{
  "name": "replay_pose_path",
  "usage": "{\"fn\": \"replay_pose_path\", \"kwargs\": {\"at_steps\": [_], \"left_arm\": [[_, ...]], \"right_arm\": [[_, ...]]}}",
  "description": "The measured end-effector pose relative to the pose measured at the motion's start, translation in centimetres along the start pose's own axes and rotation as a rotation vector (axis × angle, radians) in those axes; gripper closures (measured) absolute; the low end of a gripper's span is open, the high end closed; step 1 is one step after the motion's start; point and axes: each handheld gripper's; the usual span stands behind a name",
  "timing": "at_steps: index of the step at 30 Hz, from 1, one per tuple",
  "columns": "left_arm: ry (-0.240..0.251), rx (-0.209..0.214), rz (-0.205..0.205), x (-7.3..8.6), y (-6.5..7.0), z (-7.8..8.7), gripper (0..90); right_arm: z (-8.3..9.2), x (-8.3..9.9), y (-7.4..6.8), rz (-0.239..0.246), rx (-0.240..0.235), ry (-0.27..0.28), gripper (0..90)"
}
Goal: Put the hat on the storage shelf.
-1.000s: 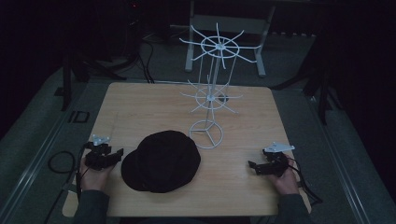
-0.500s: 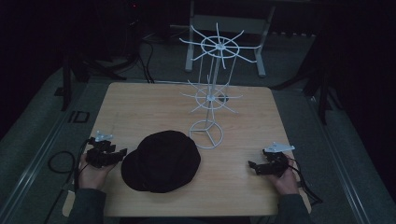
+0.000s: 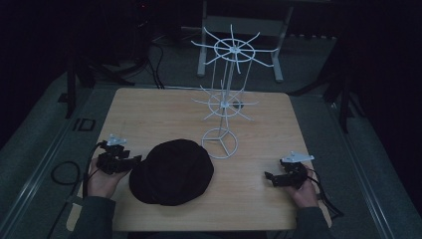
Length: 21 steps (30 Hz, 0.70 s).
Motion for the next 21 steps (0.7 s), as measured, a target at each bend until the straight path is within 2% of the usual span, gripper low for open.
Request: {"fn": "replay_pose_path", "kwargs": {"at_steps": [10,21], "left_arm": [[-0.011,0.024,-0.041,-1.4,1.2,-0.3,47.6],[-0.037,0.040,-0.074,-2.4,2.5,-1.2,47.3]], "right_arm": [[0.0,0.0,0.0,-0.001,0.000,0.000,12.0],[0.0,0.0,0.0,0.000,0.000,0.000,12.0]]}}
Point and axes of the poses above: each handheld gripper's, and its own axes: z roughly backward along the jaws, x roughly out of its underside, y roughly to its right, and after that the axes turned 5 degrees about z, right-handed
